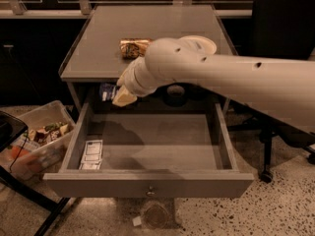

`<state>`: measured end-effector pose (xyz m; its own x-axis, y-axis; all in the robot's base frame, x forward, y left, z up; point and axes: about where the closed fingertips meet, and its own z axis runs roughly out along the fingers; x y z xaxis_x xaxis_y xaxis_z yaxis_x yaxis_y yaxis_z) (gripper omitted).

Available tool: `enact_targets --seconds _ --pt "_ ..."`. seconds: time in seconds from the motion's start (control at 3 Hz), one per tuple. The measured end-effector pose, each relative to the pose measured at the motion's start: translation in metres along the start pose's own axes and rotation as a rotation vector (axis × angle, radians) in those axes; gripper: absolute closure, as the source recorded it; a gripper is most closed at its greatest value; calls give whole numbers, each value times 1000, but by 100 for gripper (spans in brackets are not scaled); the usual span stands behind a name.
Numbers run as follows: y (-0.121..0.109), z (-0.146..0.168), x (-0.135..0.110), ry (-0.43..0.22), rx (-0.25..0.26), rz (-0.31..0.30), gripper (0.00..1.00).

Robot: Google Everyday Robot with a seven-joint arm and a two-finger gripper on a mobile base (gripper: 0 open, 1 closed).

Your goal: Pick rxbar blueberry from top drawer and place on counter

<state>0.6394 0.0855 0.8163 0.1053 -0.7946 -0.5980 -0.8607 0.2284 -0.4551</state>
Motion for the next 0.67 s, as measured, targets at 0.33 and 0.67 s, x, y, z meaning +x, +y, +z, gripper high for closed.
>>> enact_targets --seconds 0.33,0.67 --pt "-42 -6 -16 -3 -27 -88 100" --pt "-93 -12 -37 2 -5 -129 100"
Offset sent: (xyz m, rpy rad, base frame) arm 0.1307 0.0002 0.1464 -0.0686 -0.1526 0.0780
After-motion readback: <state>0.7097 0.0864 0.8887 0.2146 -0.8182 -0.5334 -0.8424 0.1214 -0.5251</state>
